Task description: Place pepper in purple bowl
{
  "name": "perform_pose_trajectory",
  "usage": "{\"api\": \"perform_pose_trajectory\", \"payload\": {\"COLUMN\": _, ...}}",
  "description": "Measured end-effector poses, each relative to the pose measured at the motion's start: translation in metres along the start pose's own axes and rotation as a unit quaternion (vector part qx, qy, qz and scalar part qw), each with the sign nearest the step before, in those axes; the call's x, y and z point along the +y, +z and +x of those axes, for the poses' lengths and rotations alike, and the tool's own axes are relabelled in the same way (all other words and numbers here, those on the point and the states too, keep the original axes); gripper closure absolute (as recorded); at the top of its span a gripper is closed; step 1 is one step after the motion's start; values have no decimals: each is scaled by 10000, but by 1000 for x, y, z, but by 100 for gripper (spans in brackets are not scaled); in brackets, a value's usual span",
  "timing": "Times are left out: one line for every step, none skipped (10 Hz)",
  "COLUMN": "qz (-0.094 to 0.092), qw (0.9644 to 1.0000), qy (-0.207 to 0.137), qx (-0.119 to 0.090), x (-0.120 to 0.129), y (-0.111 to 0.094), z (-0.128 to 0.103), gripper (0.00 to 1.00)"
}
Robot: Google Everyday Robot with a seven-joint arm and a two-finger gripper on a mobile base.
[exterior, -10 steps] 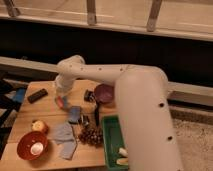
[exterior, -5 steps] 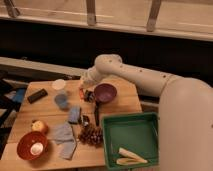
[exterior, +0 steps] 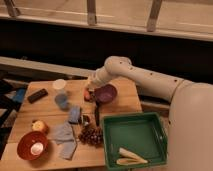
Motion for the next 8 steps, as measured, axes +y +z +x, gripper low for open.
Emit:
{"api": "perform_pose_trajectory", "payload": {"qz": 16, "qw": 10000, "qy": 22, "qx": -19, "x": -2, "y": -1, "z": -1, "gripper": 100}}
{"api": "perform_pose_trajectory", "payload": {"qz": 69, "qw": 9999, "qy": 104, "qx": -98, "x": -5, "y": -2, "z": -3, "gripper": 100}}
{"api": "perform_pose_trajectory", "payload": {"qz": 156, "qw": 9992, "qy": 249, "qx": -277, "x": -19, "y": -10, "z": -13, "gripper": 100}}
{"api": "perform_pose_trajectory", "payload": {"qz": 180, "qw": 9987, "qy": 319, "qx": -360, "x": -26, "y": -16, "z": -20, "gripper": 100}}
{"api": "perform_pose_trajectory", "payload": {"qz": 241, "qw": 9977, "qy": 452, "qx": -445, "x": -41, "y": -22, "z": -30, "gripper": 100}}
{"api": "perform_pose_trajectory", "payload": {"qz": 325, "qw": 9958, "qy": 663, "qx": -536, "x": -61, "y": -31, "z": -43, "gripper": 100}}
{"api": "perform_pose_trajectory", "payload": {"qz": 386, "qw": 9940, "qy": 852, "qx": -570, "x": -78, "y": -35, "z": -47, "gripper": 100}}
{"api": "perform_pose_trajectory", "payload": {"qz": 405, "qw": 9927, "qy": 981, "qx": -575, "x": -92, "y": -35, "z": -48, "gripper": 100}}
